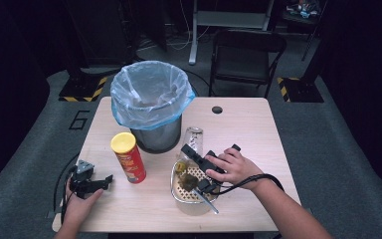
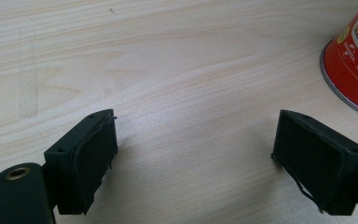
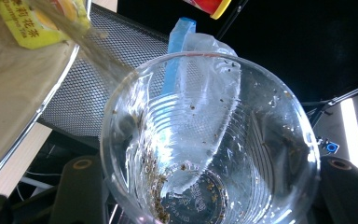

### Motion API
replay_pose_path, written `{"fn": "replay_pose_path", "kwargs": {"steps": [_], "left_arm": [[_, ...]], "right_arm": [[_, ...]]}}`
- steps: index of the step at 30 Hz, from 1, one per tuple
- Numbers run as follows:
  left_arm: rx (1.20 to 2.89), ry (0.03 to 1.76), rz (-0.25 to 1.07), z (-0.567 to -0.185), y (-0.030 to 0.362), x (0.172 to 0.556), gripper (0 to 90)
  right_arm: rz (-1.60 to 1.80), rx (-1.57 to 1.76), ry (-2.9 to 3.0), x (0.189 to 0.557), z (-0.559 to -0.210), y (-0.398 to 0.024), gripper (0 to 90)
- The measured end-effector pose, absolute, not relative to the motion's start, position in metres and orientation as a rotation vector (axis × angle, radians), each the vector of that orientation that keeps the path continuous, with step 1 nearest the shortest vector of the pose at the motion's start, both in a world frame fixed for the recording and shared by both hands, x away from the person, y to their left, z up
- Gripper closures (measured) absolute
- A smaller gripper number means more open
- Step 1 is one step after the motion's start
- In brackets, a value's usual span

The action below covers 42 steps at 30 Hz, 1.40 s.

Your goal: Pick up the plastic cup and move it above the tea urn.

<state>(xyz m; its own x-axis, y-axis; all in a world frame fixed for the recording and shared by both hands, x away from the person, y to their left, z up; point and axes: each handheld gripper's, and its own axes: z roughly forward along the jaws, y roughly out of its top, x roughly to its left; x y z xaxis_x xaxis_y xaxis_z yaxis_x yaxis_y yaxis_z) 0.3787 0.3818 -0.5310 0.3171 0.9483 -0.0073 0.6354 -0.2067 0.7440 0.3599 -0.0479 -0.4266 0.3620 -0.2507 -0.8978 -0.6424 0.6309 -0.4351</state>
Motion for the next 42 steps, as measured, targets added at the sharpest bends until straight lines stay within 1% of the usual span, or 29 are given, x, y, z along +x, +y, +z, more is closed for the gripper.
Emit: {"fn": "replay_pose_path", "kwargs": {"steps": [9,11,18,27,29,42], "left_arm": [[1.934,1.397,0.615,-0.531,0.3819,0.3787,13.2],[1.933,1.398,0.615,-0.531,0.3818,0.3787,13.2],[1.931,1.398,0.611,-0.5311,0.3817,0.3787,13.2],[1.932,1.398,0.614,-0.531,0.3817,0.3786,13.1],[1.934,1.397,0.615,-0.531,0.3818,0.3787,13.2],[1.929,1.4,0.609,-0.5312,0.3814,0.3789,13.2]], "right_arm": [[0.31,-0.921,1.203,0.3584,-0.421,-0.0486,36.8],[0.335,-0.884,1.237,0.3586,-0.4228,-0.0506,36.7],[0.315,-0.941,1.209,0.3555,-0.4188,-0.0486,36.3],[0.293,-0.951,1.207,0.3544,-0.4191,-0.0512,36.3],[0.331,-0.89,1.232,0.3541,-0.4239,-0.0524,36.2],[0.319,-0.918,1.218,0.3521,-0.4235,-0.0548,35.9]]}}
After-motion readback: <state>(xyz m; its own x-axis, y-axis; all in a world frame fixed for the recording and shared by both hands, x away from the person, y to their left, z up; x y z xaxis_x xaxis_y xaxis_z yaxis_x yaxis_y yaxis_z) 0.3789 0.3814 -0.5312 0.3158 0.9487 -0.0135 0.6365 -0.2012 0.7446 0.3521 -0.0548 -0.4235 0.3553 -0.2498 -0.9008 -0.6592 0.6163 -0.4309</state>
